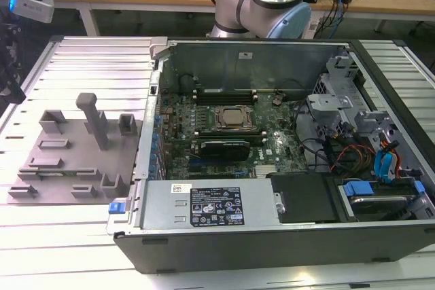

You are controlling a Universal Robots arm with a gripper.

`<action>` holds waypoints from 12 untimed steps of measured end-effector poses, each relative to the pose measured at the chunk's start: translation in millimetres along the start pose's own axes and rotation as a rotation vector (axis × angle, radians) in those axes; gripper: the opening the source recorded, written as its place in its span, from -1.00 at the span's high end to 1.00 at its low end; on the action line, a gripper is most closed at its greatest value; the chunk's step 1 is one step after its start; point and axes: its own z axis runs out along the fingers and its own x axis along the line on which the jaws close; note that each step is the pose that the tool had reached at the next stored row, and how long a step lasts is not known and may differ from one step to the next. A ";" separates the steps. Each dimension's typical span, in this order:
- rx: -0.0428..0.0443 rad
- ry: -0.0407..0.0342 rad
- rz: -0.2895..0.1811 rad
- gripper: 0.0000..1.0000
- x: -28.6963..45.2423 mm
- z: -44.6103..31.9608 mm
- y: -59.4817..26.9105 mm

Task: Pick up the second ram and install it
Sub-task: 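Pick up the second ram and move it above second insertion slot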

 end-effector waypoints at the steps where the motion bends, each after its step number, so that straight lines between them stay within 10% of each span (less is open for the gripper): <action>1: 0.0000 0.0000 0.000 0.83 0.0 0.0 0.0; 4: 0.0000 0.0000 0.001 0.44 0.0 0.0 0.0; 12: 0.0000 0.0004 0.001 0.44 0.5 3.4 -0.2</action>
